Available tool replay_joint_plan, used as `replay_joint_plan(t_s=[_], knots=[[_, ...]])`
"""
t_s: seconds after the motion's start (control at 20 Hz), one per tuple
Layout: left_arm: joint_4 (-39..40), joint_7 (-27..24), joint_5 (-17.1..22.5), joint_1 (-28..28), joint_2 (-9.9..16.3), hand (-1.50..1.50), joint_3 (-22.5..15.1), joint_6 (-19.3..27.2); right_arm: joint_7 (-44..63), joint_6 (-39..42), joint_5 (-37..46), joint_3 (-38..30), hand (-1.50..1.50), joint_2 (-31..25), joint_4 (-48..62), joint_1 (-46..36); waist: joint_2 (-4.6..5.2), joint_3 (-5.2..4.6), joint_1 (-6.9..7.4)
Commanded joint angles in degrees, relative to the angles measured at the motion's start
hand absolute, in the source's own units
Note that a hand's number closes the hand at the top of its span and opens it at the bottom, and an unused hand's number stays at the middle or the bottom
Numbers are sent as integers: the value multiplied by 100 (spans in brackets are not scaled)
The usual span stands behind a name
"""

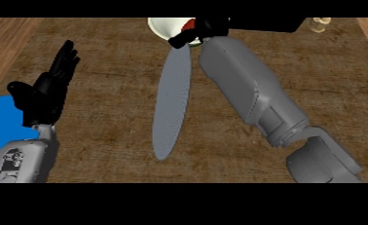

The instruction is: Pick the bell pepper from the placemat and place it in the bowl

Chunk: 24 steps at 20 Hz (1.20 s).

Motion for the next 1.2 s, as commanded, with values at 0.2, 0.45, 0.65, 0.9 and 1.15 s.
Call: replay_joint_plan(t_s=[0.2,0.45,0.65,0.9,1.15], knots=[[-139,-25,62,231,57,0,99,-43,-1604,-1478,-1154,-1398,-150,-23,-867,448,-13,21,-93],[31,-185,-47,316,-18,0,154,113,-2668,-1544,-1944,-2256,-150,-67,-1444,894,-66,10,-287],[-20,-54,133,343,137,0,354,-48,-3205,-422,-2321,-2574,-150,-578,-1426,1408,-116,4,-383],[70,-162,143,379,180,0,471,-100,-3256,350,-2469,-2520,-150,-946,-2137,2328,-172,0,-528],[115,-259,15,577,34,0,400,-10,-2930,1258,-2948,-2555,-150,-1194,-3356,3173,-194,-2,-590]])
